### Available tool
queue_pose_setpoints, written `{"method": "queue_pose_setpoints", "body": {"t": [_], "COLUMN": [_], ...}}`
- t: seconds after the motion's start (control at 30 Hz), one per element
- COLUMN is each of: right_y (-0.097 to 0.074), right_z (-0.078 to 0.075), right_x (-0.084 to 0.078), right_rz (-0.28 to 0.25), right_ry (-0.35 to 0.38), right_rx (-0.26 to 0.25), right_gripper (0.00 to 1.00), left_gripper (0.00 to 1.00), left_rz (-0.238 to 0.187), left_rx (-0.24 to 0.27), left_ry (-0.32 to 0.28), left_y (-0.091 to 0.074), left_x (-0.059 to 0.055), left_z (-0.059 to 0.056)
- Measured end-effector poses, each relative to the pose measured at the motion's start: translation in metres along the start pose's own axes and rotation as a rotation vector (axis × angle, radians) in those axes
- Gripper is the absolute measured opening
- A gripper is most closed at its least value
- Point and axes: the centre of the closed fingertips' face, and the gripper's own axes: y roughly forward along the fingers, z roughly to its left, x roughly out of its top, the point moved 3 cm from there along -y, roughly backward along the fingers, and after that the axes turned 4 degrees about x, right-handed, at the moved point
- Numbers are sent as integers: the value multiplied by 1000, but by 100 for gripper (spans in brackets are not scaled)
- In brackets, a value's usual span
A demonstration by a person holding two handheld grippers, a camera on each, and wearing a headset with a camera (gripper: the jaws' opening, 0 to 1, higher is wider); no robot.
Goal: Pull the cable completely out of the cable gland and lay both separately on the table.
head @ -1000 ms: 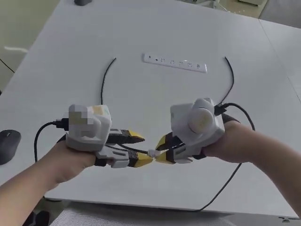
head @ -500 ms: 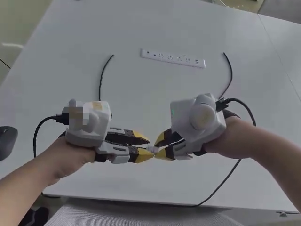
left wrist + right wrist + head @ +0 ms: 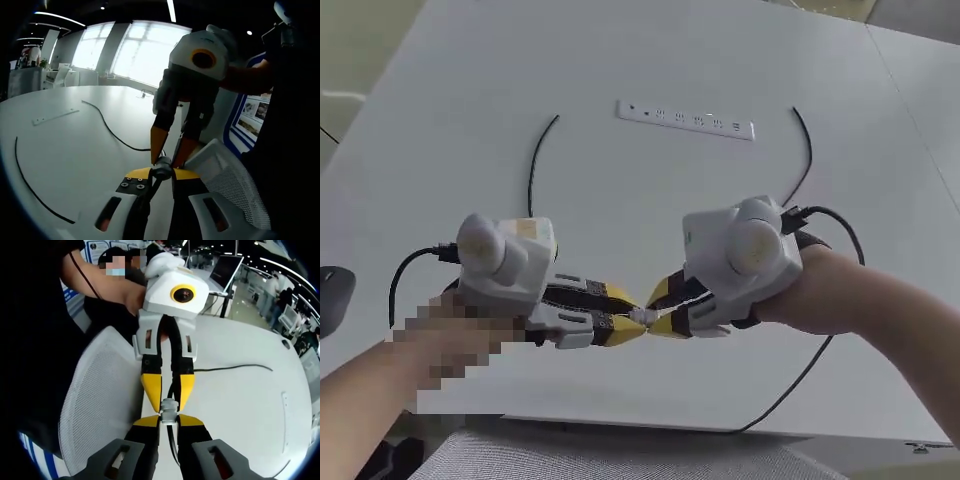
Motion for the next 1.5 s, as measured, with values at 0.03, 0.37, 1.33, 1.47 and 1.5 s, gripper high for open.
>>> {"method": "queue_pose_setpoints", "body": {"t": [0.03,0.37,1.33,1.47,1.5], "right_y": [0,-2,-32,-33,-33], "right_z": [0,0,-16,-14,-12], "right_x": [0,0,3,-1,-1], "right_rz": [-8,-66,-589,-603,-603], "right_ry": [0,-17,610,674,689], "right_rx": [-1,-35,343,418,443], "right_gripper": [7,8,14,13,13], "left_gripper": [16,15,15,15,15], "left_rz": [-2,-1,-9,-5,-5], "left_rx": [1,10,13,15,16], "left_ry": [2,18,112,134,135], "left_y": [0,-1,-2,-1,-1], "left_x": [0,3,29,31,31], "left_z": [0,0,-4,-6,-6]}}
